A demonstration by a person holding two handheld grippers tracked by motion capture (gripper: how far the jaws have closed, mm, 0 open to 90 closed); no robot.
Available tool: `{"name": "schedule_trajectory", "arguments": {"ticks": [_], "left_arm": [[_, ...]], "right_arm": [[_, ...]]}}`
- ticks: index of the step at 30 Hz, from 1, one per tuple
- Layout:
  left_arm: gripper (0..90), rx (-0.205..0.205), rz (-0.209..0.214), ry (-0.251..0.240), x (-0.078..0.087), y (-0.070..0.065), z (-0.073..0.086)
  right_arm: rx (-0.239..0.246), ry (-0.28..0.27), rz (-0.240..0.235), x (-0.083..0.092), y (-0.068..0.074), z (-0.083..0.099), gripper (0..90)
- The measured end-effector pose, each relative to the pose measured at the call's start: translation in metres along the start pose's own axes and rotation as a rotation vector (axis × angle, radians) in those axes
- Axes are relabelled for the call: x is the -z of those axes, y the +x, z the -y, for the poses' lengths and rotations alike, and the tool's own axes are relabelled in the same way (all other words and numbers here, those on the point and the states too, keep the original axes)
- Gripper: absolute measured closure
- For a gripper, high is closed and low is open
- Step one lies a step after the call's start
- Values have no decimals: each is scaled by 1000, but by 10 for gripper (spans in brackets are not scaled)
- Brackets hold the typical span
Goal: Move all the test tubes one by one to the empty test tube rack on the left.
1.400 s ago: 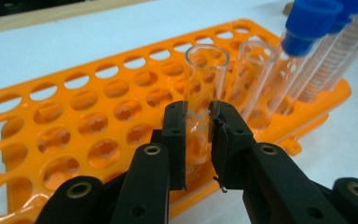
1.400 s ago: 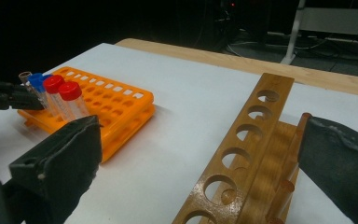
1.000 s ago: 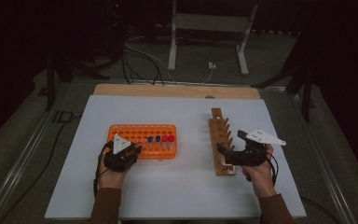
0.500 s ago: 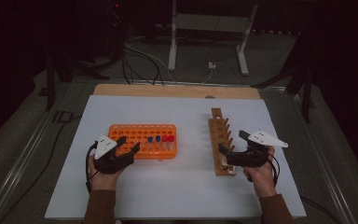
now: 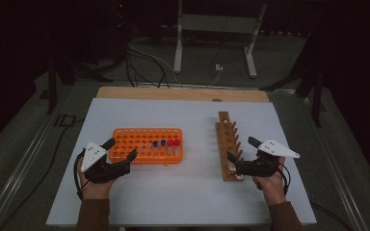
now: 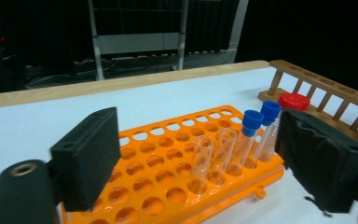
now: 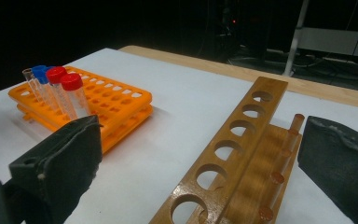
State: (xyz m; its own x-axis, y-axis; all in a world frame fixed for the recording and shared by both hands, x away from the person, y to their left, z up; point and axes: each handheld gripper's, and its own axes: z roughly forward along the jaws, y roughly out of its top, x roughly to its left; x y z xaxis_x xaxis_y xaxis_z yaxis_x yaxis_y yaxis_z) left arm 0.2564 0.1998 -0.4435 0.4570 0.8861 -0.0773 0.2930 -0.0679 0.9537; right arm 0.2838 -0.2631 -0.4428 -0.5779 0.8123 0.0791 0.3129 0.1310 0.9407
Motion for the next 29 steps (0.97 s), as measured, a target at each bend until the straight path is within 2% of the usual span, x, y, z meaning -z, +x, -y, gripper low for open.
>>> {"name": "schedule_trajectory", "arguments": {"ticks": [6,9,20,29], "left_arm": [[26,-8,-28,-8,6,3,0],[5,-6,-34,-10,8,5,1],[4,32,-55,-33,12,14,5],[4,52,-62,-18,9,17,9]], "right_arm": [[11,-32,0,7,-2,3,1],[10,-47,0,10,-4,4,1],[-13,-77,11,18,-11,14,1],[-35,-71,15,18,-16,18,1]]}}
